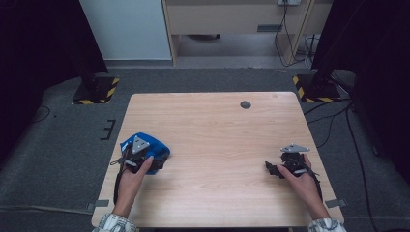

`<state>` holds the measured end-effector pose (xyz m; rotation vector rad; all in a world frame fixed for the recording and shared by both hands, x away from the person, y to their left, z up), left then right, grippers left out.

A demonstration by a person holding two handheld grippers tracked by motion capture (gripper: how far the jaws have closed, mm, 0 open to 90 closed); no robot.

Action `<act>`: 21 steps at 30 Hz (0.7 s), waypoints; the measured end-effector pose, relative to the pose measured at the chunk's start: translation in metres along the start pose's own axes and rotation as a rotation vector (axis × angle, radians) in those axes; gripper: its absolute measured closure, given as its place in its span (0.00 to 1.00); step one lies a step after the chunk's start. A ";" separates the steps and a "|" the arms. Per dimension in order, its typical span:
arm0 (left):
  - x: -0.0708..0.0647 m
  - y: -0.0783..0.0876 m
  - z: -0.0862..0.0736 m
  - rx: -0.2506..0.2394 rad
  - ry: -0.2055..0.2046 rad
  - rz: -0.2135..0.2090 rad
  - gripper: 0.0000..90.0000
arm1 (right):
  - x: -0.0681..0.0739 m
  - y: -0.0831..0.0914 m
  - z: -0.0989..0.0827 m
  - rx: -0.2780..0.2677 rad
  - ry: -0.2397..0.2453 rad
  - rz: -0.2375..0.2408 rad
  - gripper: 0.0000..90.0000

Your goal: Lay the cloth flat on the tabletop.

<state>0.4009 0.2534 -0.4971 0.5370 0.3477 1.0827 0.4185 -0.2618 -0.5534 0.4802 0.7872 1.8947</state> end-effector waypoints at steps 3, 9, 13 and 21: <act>0.009 0.002 -0.003 0.010 0.001 0.028 0.06 | 0.000 0.000 0.000 0.000 -0.002 0.000 0.04; 0.024 0.003 -0.010 0.035 0.016 0.063 0.07 | 0.000 0.000 0.000 0.000 -0.002 0.000 0.04; 0.031 -0.002 -0.018 0.075 0.025 0.080 0.07 | 0.000 0.000 0.000 0.000 -0.002 0.000 0.04; 0.036 -0.013 -0.030 0.142 0.016 0.083 0.07 | 0.000 0.000 0.000 0.000 0.001 -0.001 0.04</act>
Point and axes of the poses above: each handheld gripper's, and its own axes: y roughly backward along the jaws, z roughly out of its top, x roughly to its left, the point moved 2 cm from there along -y, roughly forward along the jaws, and after that the axes turned 1 degree about y, right-handed, at the moved point
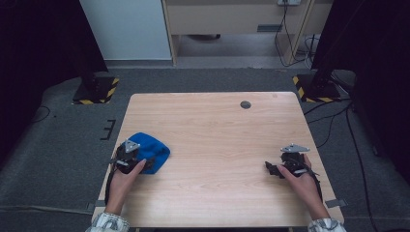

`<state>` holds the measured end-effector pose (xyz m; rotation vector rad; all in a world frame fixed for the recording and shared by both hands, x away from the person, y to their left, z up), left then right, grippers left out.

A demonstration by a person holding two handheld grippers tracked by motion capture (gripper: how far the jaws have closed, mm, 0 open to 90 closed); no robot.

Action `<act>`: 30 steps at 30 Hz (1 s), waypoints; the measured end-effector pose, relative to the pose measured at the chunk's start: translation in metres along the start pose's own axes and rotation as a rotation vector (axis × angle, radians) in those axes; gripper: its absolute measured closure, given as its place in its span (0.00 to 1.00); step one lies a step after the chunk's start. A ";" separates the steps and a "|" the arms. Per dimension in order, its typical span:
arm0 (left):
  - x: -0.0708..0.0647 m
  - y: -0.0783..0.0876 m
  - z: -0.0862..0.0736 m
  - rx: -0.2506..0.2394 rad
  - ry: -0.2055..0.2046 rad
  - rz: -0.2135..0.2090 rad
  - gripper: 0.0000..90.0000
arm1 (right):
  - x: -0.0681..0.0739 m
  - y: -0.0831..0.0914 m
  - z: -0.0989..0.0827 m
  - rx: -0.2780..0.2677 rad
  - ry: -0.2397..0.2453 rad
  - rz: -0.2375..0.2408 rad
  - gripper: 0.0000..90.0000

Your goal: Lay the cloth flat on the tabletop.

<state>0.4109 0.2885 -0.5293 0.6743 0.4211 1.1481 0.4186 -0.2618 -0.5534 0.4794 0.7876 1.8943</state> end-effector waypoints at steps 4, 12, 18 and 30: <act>0.002 -0.005 -0.004 0.019 0.015 -0.006 0.07 | 0.000 0.000 0.000 0.000 -0.002 0.000 0.04; 0.001 -0.011 -0.006 0.033 0.035 -0.003 0.09 | 0.000 0.000 0.000 0.000 0.000 0.000 0.04; 0.007 -0.010 -0.008 0.024 0.076 -0.007 0.20 | 0.000 0.000 0.000 0.000 0.000 0.000 0.04; 0.012 -0.006 -0.008 0.027 0.057 0.036 0.59 | 0.000 0.000 0.000 0.001 -0.002 0.000 0.04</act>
Point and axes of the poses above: each handheld gripper's, and its own axes: y roughly backward along the jaws, z roughly out of its top, x roughly to its left, the point moved 2 cm from there along -y, roughly forward along the jaws, and after that the axes turned 1 degree about y, right-handed, at the moved point
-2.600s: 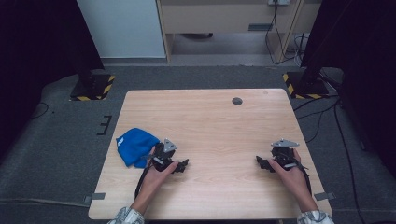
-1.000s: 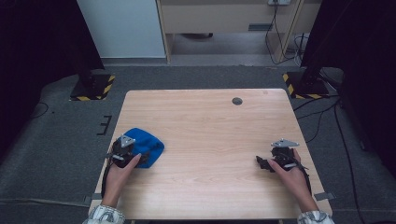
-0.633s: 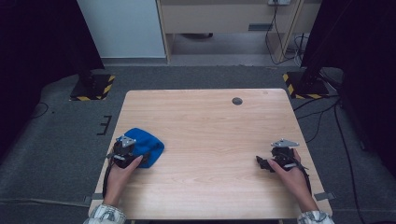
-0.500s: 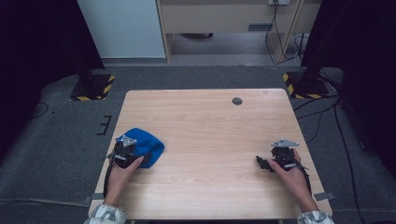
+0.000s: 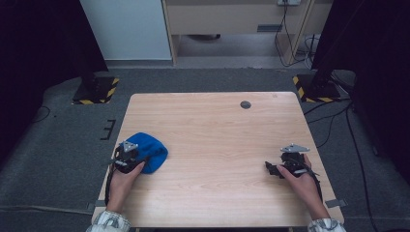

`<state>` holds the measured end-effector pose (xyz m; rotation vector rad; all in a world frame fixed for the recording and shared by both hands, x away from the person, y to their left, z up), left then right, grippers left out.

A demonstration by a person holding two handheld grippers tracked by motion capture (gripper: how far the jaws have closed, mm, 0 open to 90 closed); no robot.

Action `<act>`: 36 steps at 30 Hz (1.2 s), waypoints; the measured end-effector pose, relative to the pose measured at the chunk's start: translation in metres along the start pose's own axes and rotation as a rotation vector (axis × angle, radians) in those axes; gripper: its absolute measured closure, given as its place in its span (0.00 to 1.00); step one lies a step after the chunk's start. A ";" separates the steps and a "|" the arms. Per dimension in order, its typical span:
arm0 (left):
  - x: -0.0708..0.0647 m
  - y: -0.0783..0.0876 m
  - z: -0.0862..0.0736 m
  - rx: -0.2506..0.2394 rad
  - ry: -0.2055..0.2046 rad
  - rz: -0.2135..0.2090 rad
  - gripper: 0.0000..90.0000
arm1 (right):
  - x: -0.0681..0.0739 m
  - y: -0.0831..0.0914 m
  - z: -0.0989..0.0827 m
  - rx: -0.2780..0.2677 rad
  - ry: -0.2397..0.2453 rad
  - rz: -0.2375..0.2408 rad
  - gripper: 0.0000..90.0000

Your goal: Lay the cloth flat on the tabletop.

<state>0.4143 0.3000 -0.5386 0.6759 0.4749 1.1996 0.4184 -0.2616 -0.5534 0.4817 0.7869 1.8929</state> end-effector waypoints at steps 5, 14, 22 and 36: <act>0.001 0.001 0.000 -0.005 -0.009 0.001 0.80 | 0.000 0.000 0.000 0.000 0.002 0.000 0.04; -0.009 0.012 0.009 -0.070 -0.023 -0.027 0.86 | 0.000 0.000 0.000 0.000 0.002 -0.001 0.04; -0.032 0.018 0.019 -0.109 -0.071 -0.078 0.86 | 0.000 0.000 0.000 0.000 0.002 0.000 0.04; -0.083 0.023 0.034 -0.142 -0.165 -0.191 0.87 | 0.000 0.000 0.000 0.000 0.002 -0.001 0.04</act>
Point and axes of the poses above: each handheld gripper's, and its own axes: y roughly backward along the jaws, z roughly out of its top, x roughly to its left, the point moved 2 cm from there along -y, roughly forward along the jaws, and after that the axes turned 1 degree about y, right-handed, at the moved point
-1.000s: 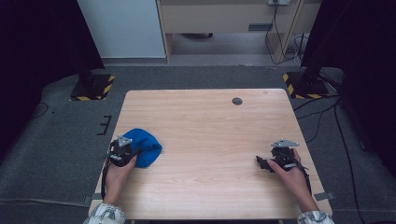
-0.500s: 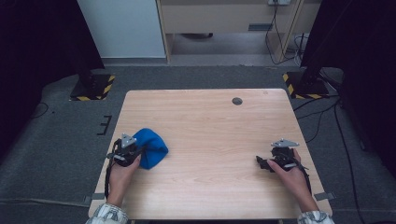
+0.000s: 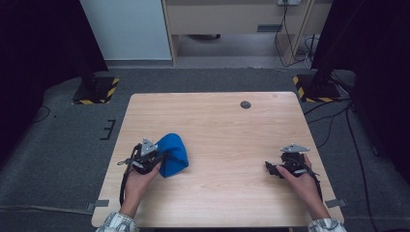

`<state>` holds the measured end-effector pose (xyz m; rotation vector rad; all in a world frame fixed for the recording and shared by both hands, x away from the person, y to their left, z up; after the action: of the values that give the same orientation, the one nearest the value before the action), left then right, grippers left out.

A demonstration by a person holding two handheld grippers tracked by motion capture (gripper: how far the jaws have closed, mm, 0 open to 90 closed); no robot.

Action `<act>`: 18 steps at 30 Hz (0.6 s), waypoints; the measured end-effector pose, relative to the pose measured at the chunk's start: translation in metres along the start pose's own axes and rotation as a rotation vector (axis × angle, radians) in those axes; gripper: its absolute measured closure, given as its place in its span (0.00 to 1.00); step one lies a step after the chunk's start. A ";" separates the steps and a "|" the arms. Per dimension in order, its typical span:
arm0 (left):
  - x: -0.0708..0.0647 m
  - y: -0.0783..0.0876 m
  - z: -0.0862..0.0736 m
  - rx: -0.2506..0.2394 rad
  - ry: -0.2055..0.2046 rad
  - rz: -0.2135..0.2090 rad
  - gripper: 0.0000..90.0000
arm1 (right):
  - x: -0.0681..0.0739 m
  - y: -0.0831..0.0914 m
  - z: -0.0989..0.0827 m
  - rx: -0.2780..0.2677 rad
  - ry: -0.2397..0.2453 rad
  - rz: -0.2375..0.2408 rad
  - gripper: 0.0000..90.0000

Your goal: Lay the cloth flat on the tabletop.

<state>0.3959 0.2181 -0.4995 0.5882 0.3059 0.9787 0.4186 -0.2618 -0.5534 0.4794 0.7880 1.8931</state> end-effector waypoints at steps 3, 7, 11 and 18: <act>-0.012 -0.004 0.006 -0.001 -0.017 -0.038 0.87 | 0.000 0.000 0.000 0.000 0.000 0.001 0.04; -0.028 -0.015 0.014 -0.002 -0.026 -0.100 0.87 | 0.000 0.000 0.000 0.001 -0.001 0.000 0.04; -0.046 -0.027 0.025 0.010 -0.066 -0.146 0.86 | 0.001 0.000 0.001 0.003 -0.012 -0.008 0.03; -0.090 -0.058 0.039 0.049 -0.150 -0.226 0.86 | 0.004 0.002 0.003 0.011 -0.009 -0.007 0.20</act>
<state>0.4069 0.1045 -0.5041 0.6535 0.2568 0.7069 0.4174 -0.2579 -0.5496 0.4911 0.7930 1.8796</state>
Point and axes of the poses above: each handheld gripper's, and its own axes: y roughly backward along the jaws, z roughly out of its top, x roughly to its left, the point moved 2 cm from there along -y, roughly forward along the jaws, and after that the axes turned 1 degree about y, right-handed, at the moved point
